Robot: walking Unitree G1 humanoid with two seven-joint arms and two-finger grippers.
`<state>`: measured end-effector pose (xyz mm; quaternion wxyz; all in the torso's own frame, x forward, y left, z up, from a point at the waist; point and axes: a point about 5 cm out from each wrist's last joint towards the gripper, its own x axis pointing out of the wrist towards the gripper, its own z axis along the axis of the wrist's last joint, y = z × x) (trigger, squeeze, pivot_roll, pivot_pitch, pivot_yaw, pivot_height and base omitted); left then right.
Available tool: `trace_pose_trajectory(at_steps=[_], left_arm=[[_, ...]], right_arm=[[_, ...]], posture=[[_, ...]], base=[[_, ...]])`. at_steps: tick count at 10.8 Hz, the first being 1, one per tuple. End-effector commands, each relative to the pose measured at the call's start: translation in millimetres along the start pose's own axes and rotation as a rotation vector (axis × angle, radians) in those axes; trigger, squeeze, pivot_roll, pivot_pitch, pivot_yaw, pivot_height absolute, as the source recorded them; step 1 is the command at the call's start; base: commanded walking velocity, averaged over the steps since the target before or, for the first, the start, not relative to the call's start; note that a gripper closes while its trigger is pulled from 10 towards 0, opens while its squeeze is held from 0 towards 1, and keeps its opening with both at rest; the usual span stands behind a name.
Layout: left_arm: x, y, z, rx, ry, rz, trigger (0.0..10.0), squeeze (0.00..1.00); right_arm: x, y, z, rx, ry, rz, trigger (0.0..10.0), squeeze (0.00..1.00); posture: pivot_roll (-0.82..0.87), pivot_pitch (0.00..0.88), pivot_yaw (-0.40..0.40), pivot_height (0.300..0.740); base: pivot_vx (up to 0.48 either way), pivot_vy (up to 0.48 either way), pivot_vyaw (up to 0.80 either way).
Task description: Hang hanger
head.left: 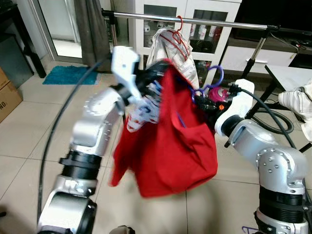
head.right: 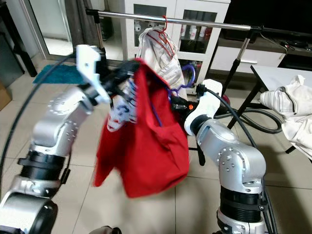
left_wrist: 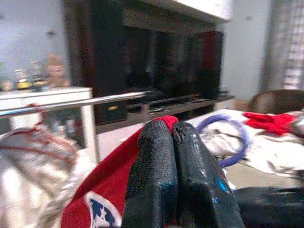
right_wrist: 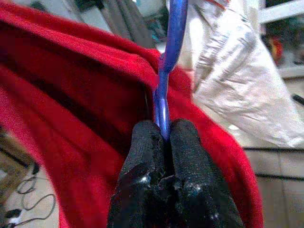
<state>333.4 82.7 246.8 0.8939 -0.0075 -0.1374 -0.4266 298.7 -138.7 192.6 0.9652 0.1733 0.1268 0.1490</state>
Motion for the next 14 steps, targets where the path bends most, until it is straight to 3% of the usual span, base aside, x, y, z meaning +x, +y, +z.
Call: trace_pose_trajectory(at_steps=[1,3,4,5,6,7,8,9,10,11,14], left_arm=[[1.7,-13.5,3,-0.021,-0.010,-0.079,0.0,0.00],[-0.9,-31.4,-8,-0.058,0.026,-0.156,0.0,0.00],[-4.0,-25.4,-17,-0.013,0.079,-0.119,0.0,0.00],[-14.4,-1.2,-24,0.133,0.194,0.017,0.0,0.00],[-18.6,6.6,-24,0.164,0.221,0.058,0.0,0.00],[-25.9,20.8,-25,0.263,0.272,0.134,0.0,0.00],[-26.4,21.5,-24,0.259,0.259,0.140,0.0,0.00],[-24.0,14.6,-23,0.231,0.231,0.102,1.7,0.00],[-21.9,-1.7,-26,0.145,0.207,-0.009,10.0,0.00],[-22.1,-10.0,-29,0.093,0.214,-0.064,10.0,1.00],[-38.8,1.0,-33,0.117,0.314,-0.091,10.0,1.00]], right_arm=[[1.6,-5.1,0,-0.004,0.000,-0.049,10.0,0.00],[5.1,-5.5,7,0.004,-0.039,-0.063,10.0,0.00],[5.7,-1.1,12,0.001,-0.065,-0.038,10.0,0.00],[4.0,6.0,20,-0.012,-0.104,0.016,10.0,0.00],[3.9,7.7,22,-0.025,-0.112,0.034,10.0,0.00],[2.3,13.1,25,-0.065,-0.118,0.085,10.0,0.00],[1.7,15.6,27,-0.075,-0.122,0.108,10.0,0.00],[1.9,16.4,28,-0.075,-0.128,0.116,10.0,0.00],[2.2,17.9,29,-0.078,-0.137,0.134,10.0,0.00],[2.4,18.1,30,-0.082,-0.140,0.143,10.0,0.00],[0.1,14.2,32,-0.158,-0.114,0.167,10.0,0.00]], posture=[[-0.08,0.000,-0.038,0.740],[-0.08,0.000,-0.037,0.740],[-0.08,0.000,-0.038,0.740],[-0.08,0.000,-0.039,0.740],[-0.08,0.000,-0.042,0.740],[-0.08,0.000,-0.043,0.740],[-0.08,0.000,-0.046,0.740],[-0.08,0.000,-0.046,0.740],[-0.08,0.000,-0.046,0.740],[-0.08,0.000,-0.047,0.740],[-0.08,0.000,-0.047,0.740]], base=[[0.000,0.000,0.00],[0.000,0.000,0.00],[0.000,0.000,0.00],[0.000,0.000,0.00],[0.000,0.000,0.00],[0.000,0.000,0.00],[0.000,0.000,0.00],[0.000,0.000,0.00],[0.000,0.000,0.00],[0.000,0.000,0.00],[0.000,0.000,0.00]])
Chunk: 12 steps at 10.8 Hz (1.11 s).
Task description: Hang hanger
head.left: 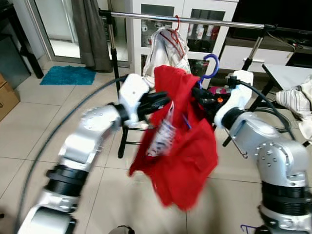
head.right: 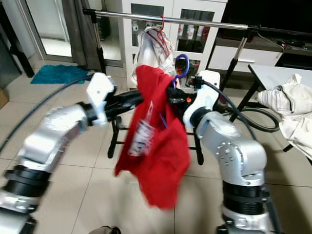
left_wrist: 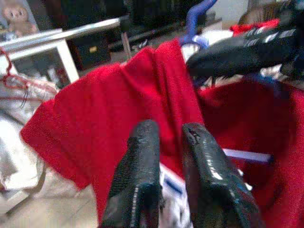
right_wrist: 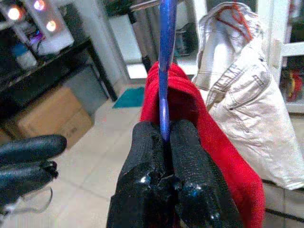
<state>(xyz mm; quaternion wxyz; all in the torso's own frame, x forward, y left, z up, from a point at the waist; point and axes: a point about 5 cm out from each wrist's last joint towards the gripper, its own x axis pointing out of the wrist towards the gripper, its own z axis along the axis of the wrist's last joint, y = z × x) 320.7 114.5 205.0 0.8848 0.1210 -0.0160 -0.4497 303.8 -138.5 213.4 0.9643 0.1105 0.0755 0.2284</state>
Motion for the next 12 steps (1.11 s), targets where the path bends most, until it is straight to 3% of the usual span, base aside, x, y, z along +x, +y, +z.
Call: trace_pose_trajectory(at_steps=[1,2,4,7,8,9,10,11,12], left_arm=[[-10.3,7.6,2,-0.007,-0.002,0.000,10.0,1.00],[-13.8,10.2,2,-0.013,-0.002,-0.002,10.0,1.00],[-37.8,21.3,5,0.001,-0.001,-0.040,10.0,1.00],[-86.2,60.4,12,0.061,0.018,0.032,10.0,1.00],[-93.3,64.7,13,0.066,0.015,0.038,10.0,1.00],[-109.0,71.2,11,0.055,0.021,0.022,10.0,1.00],[-115.4,74.5,8,0.051,0.014,0.011,10.0,0.76],[-119.2,74.4,4,0.027,0.018,-0.039,10.0,0.00],[-120.9,72.5,-1,0.016,0.038,-0.081,10.0,0.00]], right_arm=[[-3.4,0.5,15,-0.060,-0.036,0.044,10.0,0.00],[-4.7,-1.0,15,-0.073,-0.028,0.056,10.0,0.00],[-12.5,-7.9,20,-0.132,0.004,0.136,10.0,0.00],[-34.3,-16.3,33,-0.270,0.071,0.311,10.0,0.00],[-38.5,-17.8,36,-0.286,0.076,0.341,10.0,0.00],[-49.2,-15.8,42,-0.340,0.095,0.459,10.0,0.00],[-56.7,-11.7,46,-0.355,0.089,0.556,10.0,0.00],[-61.8,-8.9,49,-0.359,0.086,0.631,10.0,0.00],[-64.6,-6.7,50,-0.358,0.085,0.680,10.0,0.00]], posture=[[-0.08,0.000,-0.047,0.740],[-0.08,0.000,-0.045,0.740],[-0.08,0.000,-0.045,0.740],[-0.08,0.000,-0.051,0.740],[-0.08,0.000,-0.051,0.740],[-0.08,0.000,-0.052,0.740],[-0.07,0.000,-0.053,0.740],[-0.07,0.000,-0.055,0.740],[-0.07,0.000,-0.056,0.740]], base=[[0.000,0.000,0.00],[0.000,0.000,0.00],[0.000,0.000,0.00],[0.000,0.000,0.00],[0.000,0.000,0.00],[0.000,0.000,0.00],[0.000,0.000,0.00],[0.000,0.000,0.00],[0.000,0.000,0.00]])
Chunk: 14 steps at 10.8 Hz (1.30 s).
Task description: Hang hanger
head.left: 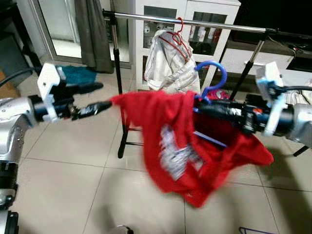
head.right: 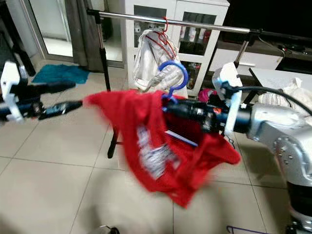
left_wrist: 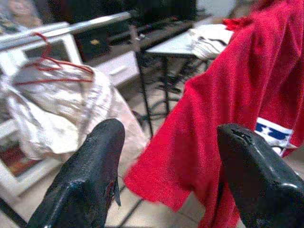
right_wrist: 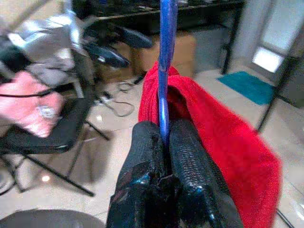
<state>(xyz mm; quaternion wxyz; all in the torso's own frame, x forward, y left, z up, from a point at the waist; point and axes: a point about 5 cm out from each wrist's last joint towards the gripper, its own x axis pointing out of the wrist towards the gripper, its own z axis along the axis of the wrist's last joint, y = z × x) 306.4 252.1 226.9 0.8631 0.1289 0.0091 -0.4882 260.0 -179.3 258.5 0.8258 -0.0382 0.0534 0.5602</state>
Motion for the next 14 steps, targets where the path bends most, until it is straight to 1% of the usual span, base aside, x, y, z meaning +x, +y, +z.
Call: trace_pose_trajectory(at_steps=[1,2,3,4,5,7,14], left_arm=[[-0.1,-2.0,-3,-0.006,0.028,-0.048,10.0,0.00],[1.4,-5.8,-12,-0.031,0.062,-0.115,10.0,0.00],[2.3,-8.4,-16,-0.036,0.087,-0.156,10.0,0.00],[2.9,-9.5,-18,-0.048,0.085,-0.176,4.1,0.00],[3.5,-10.1,-18,-0.061,0.060,-0.193,0.0,0.00],[1.7,-14.7,-20,-0.095,0.049,-0.248,0.0,0.00],[1.7,-14.7,-20,-0.095,0.049,-0.248,0.0,0.00]], right_arm=[[-6.0,6.1,10,-0.041,-0.042,0.052,10.0,0.00],[-7.2,11.9,11,-0.043,-0.055,0.115,10.0,0.00],[-7.8,14.0,11,-0.043,-0.057,0.133,10.0,0.00],[-8.3,14.5,11,-0.043,-0.057,0.136,10.0,0.00],[-9.9,14.2,10,-0.041,-0.055,0.135,10.0,0.00],[-12.4,13.8,7,-0.035,-0.047,0.125,10.0,0.00],[-12.4,13.8,7,-0.035,-0.047,0.125,10.0,0.00]], posture=[[-0.07,0.000,-0.055,0.740],[-0.07,0.000,-0.054,0.740],[-0.07,0.000,-0.054,0.740],[-0.07,0.000,-0.054,0.740],[-0.07,0.000,-0.048,0.740],[-0.07,0.000,-0.043,0.740],[-0.07,0.000,-0.043,0.740]], base=[[0.000,0.000,0.00],[0.000,0.000,0.00],[0.000,0.000,0.00],[0.000,0.000,0.00],[0.000,0.000,0.00],[0.000,0.000,0.00],[0.000,0.000,0.00]])
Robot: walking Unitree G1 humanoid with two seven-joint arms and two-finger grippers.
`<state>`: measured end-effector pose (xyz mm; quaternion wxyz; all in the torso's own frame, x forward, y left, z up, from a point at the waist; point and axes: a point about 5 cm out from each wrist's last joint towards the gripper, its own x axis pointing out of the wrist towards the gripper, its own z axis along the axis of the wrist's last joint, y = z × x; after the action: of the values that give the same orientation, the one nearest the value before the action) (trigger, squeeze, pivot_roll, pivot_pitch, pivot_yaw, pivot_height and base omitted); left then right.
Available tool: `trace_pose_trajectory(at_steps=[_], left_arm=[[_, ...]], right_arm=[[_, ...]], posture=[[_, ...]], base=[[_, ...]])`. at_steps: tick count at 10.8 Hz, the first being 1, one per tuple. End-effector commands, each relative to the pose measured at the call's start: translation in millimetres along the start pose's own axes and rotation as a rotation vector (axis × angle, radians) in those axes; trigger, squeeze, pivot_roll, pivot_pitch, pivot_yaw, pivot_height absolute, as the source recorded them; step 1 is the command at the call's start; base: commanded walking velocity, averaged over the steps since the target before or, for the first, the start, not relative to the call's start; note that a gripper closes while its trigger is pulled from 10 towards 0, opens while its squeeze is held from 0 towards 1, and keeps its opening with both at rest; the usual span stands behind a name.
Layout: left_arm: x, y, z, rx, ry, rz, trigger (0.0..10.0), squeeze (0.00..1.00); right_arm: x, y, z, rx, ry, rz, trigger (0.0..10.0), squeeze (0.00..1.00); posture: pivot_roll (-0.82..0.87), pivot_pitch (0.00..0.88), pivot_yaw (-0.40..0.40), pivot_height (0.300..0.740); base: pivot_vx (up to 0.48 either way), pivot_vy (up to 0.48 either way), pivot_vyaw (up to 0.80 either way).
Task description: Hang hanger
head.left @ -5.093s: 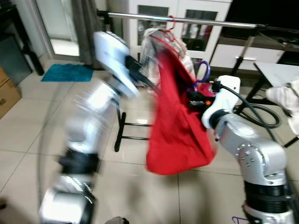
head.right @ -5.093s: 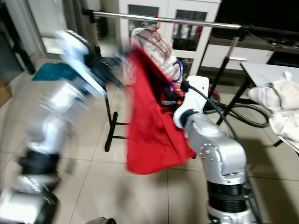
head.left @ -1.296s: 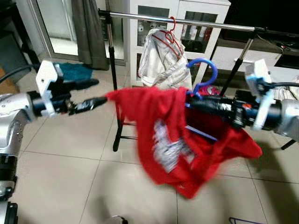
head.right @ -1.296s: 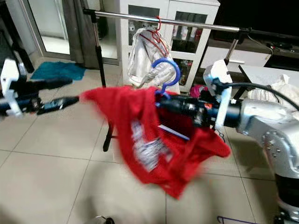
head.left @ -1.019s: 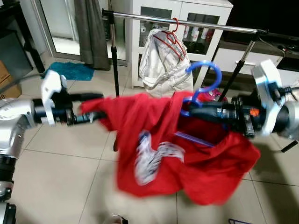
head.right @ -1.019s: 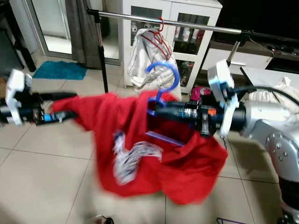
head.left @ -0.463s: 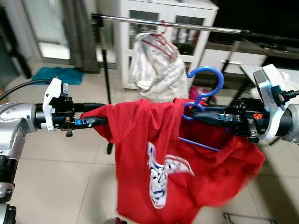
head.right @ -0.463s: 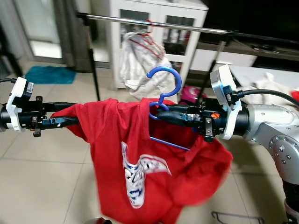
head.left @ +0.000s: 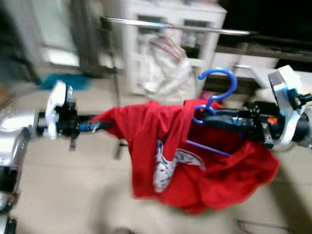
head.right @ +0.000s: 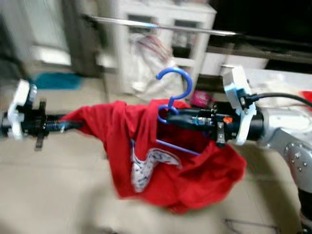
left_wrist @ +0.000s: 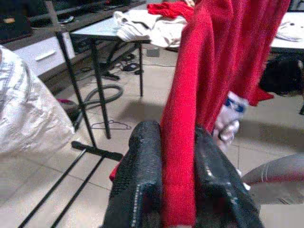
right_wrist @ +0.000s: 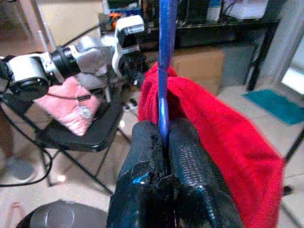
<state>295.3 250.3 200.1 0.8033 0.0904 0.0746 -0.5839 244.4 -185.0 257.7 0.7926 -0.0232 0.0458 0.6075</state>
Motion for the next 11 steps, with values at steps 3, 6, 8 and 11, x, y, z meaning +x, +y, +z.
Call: trace_pose_trajectory(at_steps=[3,6,8,11], left_arm=[[1.7,1.2,5,0.019,-0.001,-0.005,0.0,0.00],[-23.8,-9.5,-16,-0.096,-0.035,0.074,0.0,0.00],[-40.3,-8.2,-22,-0.115,-0.032,0.159,0.0,0.00],[-62.7,-0.3,-30,-0.092,-0.015,0.357,0.0,0.00]], right_arm=[[-1.1,1.7,9,-0.044,-0.015,0.009,10.0,0.00],[-2.3,-2.7,1,-0.024,0.023,-0.006,10.0,0.00],[-3.9,-3.3,-2,-0.017,0.032,-0.020,10.0,0.00],[-4.4,-5.0,-4,-0.012,0.041,-0.024,10.0,0.00]], posture=[[-0.07,0.000,-0.043,0.740],[-0.06,0.000,-0.061,0.740],[-0.06,0.000,-0.060,0.740],[-0.06,0.000,-0.063,0.740]], base=[[0.000,0.000,0.00],[0.000,0.000,0.00],[0.000,0.000,0.00],[0.000,0.000,0.00]])
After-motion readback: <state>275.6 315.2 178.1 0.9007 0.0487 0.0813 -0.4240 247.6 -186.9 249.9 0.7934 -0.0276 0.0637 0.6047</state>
